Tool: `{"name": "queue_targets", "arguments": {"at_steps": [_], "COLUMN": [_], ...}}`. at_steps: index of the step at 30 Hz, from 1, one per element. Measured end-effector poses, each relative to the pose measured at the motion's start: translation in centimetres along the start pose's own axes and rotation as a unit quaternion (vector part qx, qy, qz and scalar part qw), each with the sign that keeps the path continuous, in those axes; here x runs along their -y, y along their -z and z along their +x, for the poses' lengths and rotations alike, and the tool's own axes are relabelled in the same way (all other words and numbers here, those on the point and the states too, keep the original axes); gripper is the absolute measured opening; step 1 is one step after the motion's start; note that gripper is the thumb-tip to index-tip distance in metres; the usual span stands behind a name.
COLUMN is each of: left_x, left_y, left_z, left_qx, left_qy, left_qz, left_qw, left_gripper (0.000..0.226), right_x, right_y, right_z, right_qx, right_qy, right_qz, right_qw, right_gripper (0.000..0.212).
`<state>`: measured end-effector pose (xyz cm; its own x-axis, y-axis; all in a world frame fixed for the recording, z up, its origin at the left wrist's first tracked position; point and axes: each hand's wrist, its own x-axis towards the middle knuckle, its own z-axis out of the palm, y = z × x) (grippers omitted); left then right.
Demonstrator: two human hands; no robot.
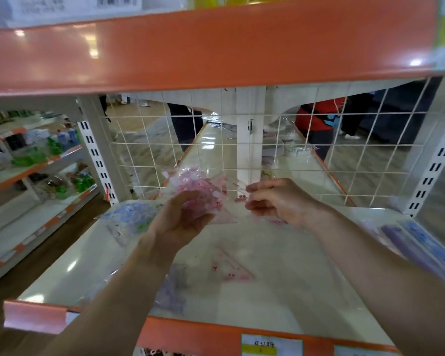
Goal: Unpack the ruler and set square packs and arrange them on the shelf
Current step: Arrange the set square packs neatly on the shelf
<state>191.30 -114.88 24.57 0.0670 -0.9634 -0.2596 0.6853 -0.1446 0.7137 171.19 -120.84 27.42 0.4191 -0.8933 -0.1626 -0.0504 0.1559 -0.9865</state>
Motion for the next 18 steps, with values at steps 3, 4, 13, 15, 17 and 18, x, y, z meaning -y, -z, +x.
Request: {"name": "queue_targets", "arguments": {"at_steps": [3,4,13,15,17,18], "left_x": [-0.7,-0.9,-0.3,-0.6,-0.9,-1.1], "left_y": [0.6,0.7,-0.5,-0.4,-0.2,-0.2], "left_z": [-0.4,-0.7,-0.8,-0.8,-0.9,-1.0], "left_qx": [0.032,0.048,0.086,0.085,0.086,0.081], "left_qy": [-0.004,-0.004,-0.005,-0.01,-0.014,-0.013], "left_qz": [-0.004,-0.01,0.026,0.036,0.043,0.049], "left_qw": [0.999,0.999,0.996,0.996,0.995,0.995], "left_gripper": [0.038,0.051,0.013,0.01,0.011,0.01], "right_x": [0.2,0.2,-1.1,-1.5,-1.7,-1.7], "right_y": [0.0,0.0,-4.6,-5.3,-5.6,-5.5], "right_z": [0.1,0.1,1.1,1.1,0.8,0.6], "right_qx": [-0.051,-0.07,-0.045,-0.022,0.006,0.02], "right_qy": [-0.008,-0.007,-0.028,-0.036,-0.034,-0.027], "right_qz": [0.018,0.035,0.155,0.177,0.16,0.128], "right_qw": [0.999,0.997,0.986,0.983,0.986,0.991], "right_gripper": [0.007,0.005,0.01,0.006,0.005,0.003]}}
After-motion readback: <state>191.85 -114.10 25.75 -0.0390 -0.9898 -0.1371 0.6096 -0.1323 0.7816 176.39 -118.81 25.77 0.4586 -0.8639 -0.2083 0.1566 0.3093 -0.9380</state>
